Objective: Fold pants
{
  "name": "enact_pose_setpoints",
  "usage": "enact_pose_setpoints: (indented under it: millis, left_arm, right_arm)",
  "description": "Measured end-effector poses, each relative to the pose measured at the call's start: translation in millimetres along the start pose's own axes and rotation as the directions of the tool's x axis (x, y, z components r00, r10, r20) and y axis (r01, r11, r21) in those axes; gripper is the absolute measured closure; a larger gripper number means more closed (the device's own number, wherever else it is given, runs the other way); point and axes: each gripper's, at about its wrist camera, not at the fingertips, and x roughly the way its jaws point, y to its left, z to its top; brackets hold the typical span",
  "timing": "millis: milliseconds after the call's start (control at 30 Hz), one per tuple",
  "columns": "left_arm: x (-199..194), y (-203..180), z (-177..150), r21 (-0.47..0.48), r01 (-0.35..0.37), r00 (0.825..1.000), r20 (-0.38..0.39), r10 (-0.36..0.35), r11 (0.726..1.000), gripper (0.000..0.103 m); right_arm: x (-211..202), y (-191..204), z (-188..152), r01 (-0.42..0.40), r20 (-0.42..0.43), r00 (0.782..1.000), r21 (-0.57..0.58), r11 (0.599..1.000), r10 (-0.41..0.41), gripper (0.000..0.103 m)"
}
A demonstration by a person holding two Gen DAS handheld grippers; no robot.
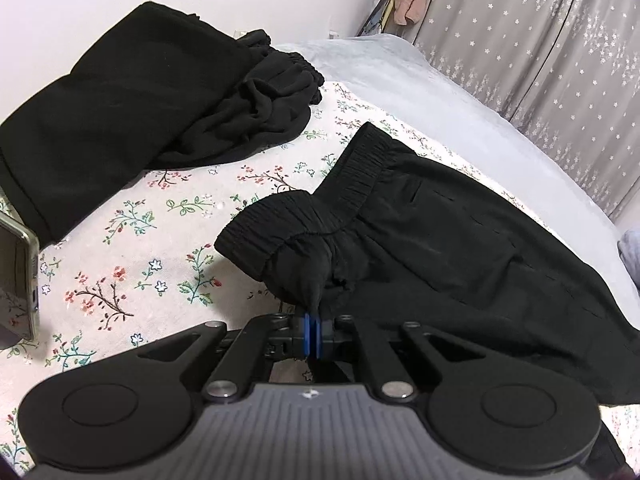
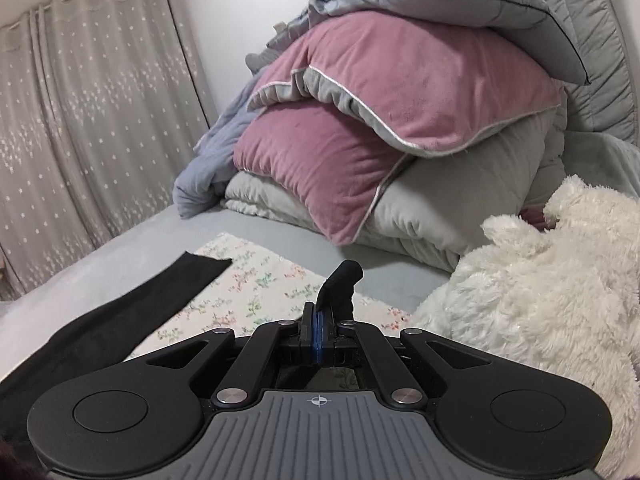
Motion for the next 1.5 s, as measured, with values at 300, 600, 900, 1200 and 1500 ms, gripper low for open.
enact_pose_setpoints:
  millis: [300, 600, 900, 1200, 1500]
  left_arm:
    - [-5, 7, 10, -0.048, 0.039, 0.999, 0.006, -0.039, 0.998, 0.082]
    - [-1, 1, 55, -0.149, 0.047, 0.999, 0.031, -0.043, 0.988, 0.082]
    - [41, -73, 126, -0.184, -0.020, 0.999, 0.035, 0.027, 0.983, 0.083]
    - [156, -149, 164, -0.128, -0.235, 0.971, 0.000, 0.237, 0.964, 0.081]
    - [178, -137, 175, -0.064, -0.028, 1.000, 0.008, 0.029, 0.998, 0.015]
  right_arm:
    - [-2, 10, 10, -0.055, 0.030, 0.998, 0.020, 0.998, 0.054, 0.103]
    - [41, 69, 57, -0.165, 0.046, 0.985, 0.003, 0.986, 0.165, 0.103]
    - [153, 170, 109, -0.181, 0.048, 0.982, -0.046, 0.982, 0.183, 0.103]
    - [323, 293, 111, -0.118, -0.076, 0.991, -0.129, 0.985, 0.109, 0.103]
    - [382, 346, 51, 0.056, -0.179, 0.977, -0.307, 0.950, -0.116, 0.077]
